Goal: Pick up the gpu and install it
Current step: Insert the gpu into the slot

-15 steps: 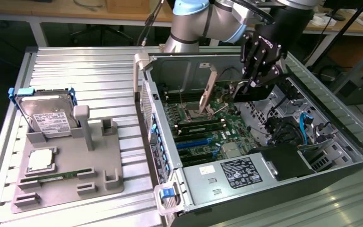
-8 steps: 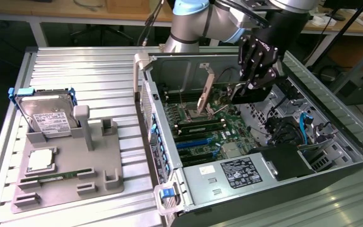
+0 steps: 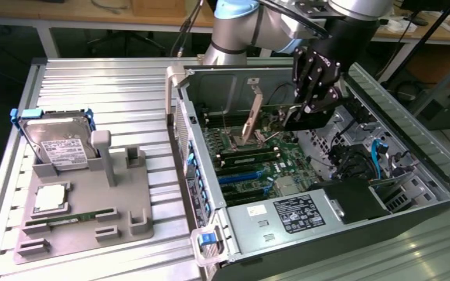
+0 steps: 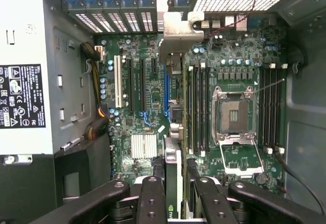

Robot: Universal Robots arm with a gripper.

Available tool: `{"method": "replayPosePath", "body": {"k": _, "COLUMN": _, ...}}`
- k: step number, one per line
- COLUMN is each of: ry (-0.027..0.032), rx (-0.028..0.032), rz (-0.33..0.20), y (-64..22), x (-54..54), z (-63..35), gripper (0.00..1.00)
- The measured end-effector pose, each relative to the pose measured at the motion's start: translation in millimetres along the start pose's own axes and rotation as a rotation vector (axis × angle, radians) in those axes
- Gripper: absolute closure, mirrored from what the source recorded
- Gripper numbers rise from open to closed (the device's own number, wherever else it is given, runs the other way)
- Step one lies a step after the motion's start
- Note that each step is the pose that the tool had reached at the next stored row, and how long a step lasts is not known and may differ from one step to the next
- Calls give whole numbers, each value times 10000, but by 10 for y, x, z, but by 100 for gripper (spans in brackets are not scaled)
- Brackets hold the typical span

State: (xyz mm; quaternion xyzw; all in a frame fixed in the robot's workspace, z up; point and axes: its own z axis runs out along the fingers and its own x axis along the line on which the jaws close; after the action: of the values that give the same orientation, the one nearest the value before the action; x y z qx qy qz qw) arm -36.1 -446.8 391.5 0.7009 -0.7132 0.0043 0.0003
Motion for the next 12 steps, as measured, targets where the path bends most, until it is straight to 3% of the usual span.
{"method": "replayPosePath", "body": {"k": 12, "ry": 5, "rx": 3, "rz": 0, "y": 48, "x": 0, "z": 77, "gripper": 73}}
